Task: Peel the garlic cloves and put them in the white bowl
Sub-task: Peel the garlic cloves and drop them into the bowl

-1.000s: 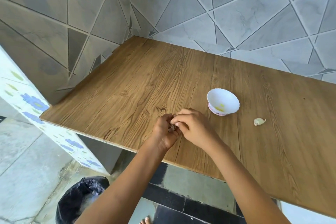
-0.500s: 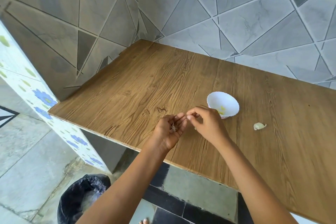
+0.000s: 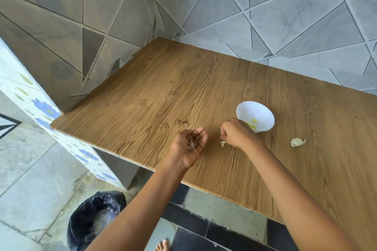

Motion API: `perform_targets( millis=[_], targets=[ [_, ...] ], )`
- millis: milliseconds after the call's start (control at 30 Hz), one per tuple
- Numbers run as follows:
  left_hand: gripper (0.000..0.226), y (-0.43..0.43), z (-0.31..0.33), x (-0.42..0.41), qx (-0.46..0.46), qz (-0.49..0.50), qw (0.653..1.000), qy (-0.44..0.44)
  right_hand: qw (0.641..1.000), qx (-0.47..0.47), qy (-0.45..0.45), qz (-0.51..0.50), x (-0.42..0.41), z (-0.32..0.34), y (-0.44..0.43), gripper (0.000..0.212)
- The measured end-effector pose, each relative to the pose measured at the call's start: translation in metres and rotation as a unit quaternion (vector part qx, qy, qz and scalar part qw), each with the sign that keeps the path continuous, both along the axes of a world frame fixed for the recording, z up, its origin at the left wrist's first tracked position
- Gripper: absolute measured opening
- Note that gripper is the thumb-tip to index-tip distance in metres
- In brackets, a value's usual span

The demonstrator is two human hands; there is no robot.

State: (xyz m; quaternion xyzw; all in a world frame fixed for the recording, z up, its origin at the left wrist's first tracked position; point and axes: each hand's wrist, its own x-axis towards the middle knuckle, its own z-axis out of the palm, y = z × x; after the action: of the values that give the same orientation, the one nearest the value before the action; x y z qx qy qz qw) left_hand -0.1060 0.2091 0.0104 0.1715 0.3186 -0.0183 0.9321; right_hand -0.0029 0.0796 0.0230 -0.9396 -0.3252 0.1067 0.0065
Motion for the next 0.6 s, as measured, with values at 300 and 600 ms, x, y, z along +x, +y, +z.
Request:
perform_targets(
  millis=[300,600],
  targets=[
    [0.035,0.0,0.003,0.002,0.016,0.003,1.0,0.012,0.993,0.1,0.056,-0.004,-0.007,0.013,0.006,0.015],
    [0.033,-0.034,0.022,-0.009,0.068,0.01,0.997,0.039,0.948,0.308,0.036,0.068,-0.062,0.023,-0.005,0.018]
  ],
)
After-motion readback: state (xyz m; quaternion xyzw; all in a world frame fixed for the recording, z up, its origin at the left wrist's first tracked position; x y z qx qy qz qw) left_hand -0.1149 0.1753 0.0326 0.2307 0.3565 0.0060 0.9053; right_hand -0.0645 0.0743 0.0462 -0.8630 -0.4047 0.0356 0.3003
